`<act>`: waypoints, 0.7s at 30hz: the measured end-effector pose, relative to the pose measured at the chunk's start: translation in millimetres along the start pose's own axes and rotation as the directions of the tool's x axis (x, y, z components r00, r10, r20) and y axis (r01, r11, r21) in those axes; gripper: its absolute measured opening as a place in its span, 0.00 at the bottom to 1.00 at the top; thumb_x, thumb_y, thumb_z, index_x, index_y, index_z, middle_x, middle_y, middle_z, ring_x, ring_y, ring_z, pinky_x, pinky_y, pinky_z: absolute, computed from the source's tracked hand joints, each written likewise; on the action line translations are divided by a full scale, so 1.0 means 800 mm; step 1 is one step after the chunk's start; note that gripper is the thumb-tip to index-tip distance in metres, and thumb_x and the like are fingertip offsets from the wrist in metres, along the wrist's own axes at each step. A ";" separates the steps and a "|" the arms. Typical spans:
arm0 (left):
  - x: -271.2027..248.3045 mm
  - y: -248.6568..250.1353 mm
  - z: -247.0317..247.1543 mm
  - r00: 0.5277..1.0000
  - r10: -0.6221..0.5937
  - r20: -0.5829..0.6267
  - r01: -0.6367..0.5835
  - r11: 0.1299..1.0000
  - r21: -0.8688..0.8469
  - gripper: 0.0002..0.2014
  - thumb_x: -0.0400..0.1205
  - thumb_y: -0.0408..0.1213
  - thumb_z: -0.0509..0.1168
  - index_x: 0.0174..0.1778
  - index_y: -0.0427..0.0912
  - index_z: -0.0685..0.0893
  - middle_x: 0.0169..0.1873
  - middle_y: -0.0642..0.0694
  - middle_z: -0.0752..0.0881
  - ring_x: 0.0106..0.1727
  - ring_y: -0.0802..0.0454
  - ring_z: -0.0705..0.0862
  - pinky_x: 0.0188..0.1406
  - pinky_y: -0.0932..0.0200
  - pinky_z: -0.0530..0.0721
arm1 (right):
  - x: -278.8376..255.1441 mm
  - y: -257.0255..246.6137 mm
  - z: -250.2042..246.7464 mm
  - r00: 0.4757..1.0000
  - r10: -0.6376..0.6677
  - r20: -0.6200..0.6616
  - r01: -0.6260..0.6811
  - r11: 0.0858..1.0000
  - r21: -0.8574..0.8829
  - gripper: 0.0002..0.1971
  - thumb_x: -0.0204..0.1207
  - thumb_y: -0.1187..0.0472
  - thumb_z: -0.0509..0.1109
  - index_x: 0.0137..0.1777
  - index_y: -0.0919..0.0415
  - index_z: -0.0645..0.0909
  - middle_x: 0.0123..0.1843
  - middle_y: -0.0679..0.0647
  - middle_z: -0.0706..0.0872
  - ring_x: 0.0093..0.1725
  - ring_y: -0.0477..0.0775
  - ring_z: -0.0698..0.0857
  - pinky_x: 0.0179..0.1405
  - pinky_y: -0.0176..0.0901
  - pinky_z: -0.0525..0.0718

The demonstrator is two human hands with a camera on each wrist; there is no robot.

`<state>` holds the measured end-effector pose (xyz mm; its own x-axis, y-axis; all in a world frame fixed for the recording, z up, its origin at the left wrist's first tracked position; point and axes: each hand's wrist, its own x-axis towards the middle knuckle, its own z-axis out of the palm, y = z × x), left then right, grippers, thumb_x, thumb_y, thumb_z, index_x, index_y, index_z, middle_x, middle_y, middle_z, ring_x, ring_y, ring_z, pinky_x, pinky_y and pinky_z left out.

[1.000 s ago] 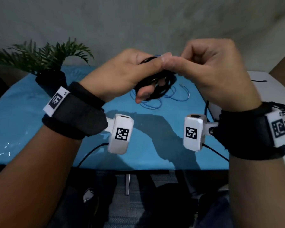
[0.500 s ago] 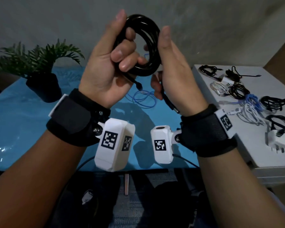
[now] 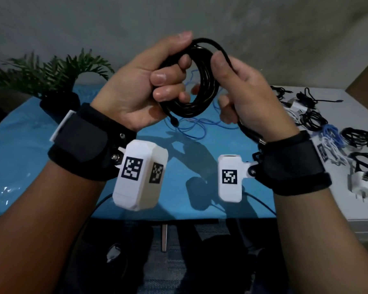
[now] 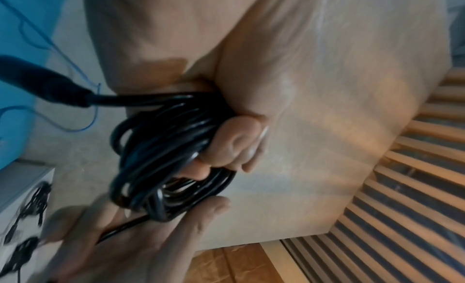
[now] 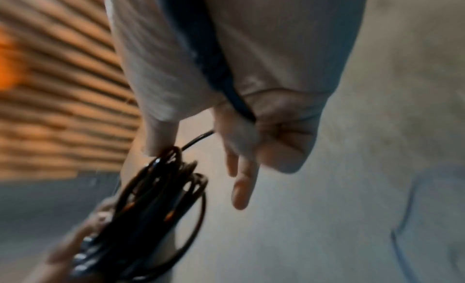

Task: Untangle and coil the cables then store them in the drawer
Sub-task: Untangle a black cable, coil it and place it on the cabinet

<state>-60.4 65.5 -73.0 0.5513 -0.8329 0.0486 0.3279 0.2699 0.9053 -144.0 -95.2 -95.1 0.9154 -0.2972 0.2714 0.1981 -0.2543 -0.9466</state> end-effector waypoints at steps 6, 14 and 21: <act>-0.003 -0.006 -0.003 0.999 0.022 -0.047 -0.001 0.912 0.411 0.16 0.87 0.41 0.64 0.32 0.44 0.78 0.15 0.54 0.65 0.15 0.56 0.62 0.30 0.59 0.76 | 0.000 0.002 0.001 0.979 -0.151 0.139 0.182 0.954 -0.239 0.28 0.78 0.41 0.73 0.75 0.51 0.76 0.62 0.42 0.85 0.62 0.44 0.87 0.69 0.48 0.83; 0.001 -0.011 0.005 0.998 -0.047 0.029 0.042 0.985 0.167 0.13 0.90 0.44 0.58 0.41 0.44 0.77 0.12 0.57 0.65 0.12 0.61 0.65 0.32 0.62 0.78 | -0.002 0.003 0.028 0.987 -0.137 0.085 0.123 0.980 0.154 0.06 0.86 0.57 0.67 0.55 0.58 0.83 0.40 0.50 0.83 0.31 0.57 0.77 0.29 0.40 0.80; 0.003 -0.002 -0.002 0.997 -0.035 0.064 0.011 0.942 0.334 0.19 0.88 0.43 0.61 0.41 0.27 0.78 0.10 0.56 0.64 0.13 0.58 0.69 0.33 0.62 0.80 | -0.003 0.009 0.024 0.967 -0.162 0.199 0.064 0.903 0.425 0.13 0.86 0.68 0.64 0.68 0.63 0.80 0.43 0.57 0.82 0.32 0.55 0.85 0.38 0.43 0.86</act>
<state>-58.3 63.8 -74.9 0.4897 -0.8708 0.0441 0.0586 0.0834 0.9948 -137.7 -78.7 -105.4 0.9222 -0.0632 0.3815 0.3867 0.1426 -0.9111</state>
